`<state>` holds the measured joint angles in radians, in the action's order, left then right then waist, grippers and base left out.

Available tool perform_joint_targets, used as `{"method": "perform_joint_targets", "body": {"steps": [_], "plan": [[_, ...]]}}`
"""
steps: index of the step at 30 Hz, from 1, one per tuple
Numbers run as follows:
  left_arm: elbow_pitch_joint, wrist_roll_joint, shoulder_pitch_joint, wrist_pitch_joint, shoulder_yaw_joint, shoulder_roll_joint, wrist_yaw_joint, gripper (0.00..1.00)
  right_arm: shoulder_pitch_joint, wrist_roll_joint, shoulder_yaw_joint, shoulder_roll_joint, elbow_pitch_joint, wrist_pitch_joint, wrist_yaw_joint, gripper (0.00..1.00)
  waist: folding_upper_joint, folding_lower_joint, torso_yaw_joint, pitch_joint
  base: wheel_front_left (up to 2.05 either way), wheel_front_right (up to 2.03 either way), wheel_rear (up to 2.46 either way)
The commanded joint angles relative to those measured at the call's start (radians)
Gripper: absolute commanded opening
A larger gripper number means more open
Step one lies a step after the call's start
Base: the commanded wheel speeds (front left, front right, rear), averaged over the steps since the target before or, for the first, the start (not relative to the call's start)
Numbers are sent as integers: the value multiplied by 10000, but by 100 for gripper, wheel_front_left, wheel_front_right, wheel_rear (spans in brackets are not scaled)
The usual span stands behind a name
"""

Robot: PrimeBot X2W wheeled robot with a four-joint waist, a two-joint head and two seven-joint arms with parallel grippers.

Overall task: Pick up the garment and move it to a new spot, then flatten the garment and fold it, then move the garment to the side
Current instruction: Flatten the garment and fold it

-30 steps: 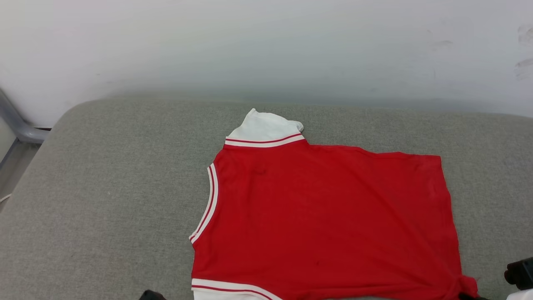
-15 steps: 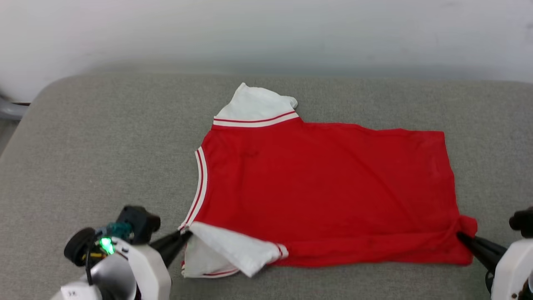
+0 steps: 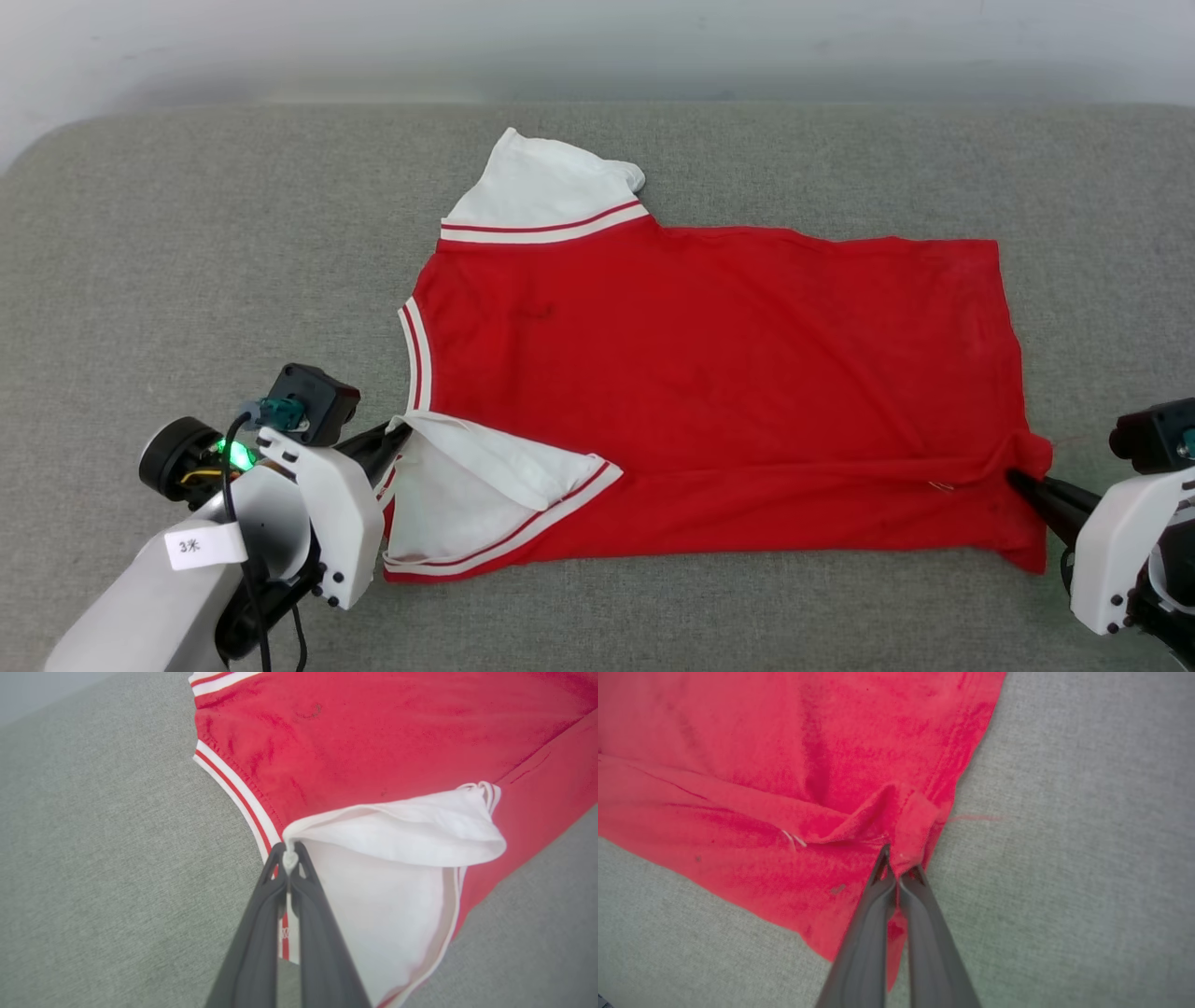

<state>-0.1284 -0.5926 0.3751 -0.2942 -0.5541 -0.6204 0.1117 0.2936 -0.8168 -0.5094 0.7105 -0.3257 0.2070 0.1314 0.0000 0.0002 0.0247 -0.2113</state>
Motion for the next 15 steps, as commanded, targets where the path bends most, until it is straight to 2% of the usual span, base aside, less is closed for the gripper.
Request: {"method": "perform_joint_targets", "body": {"steps": [1, 10, 11, 12, 15], "plan": [[-397, 73, 326, 99, -121, 101, 39, 0, 243, 119, -35, -137, -136, 34, -15, 0, 0, -2, -56, -104, 0, 0, 0], [-2003, 374, 1076, 626, -596, 453, 120, 0, 728, 278, -176, -469, -593, -68, -15, 0, 0, -2, -157, -374, 0, 0, 0], [-2200, 438, 1152, 749, -661, 506, 129, 65, 775, 323, -175, -511, -656, -125, -15, 58, 0, -2, -162, -380, 0, 0, 0], [-2401, 432, 1194, 833, -707, 572, 137, 100, 793, 318, -176, -583, -745, -125, -15, 100, 0, -2, -160, -363, 0, 0, 0], [-2806, 385, 1315, 1193, -745, 790, 143, 100, 837, 391, -274, -642, -858, -174, -15, 100, 0, -2, -115, -250, 0, 0, 0]]}}
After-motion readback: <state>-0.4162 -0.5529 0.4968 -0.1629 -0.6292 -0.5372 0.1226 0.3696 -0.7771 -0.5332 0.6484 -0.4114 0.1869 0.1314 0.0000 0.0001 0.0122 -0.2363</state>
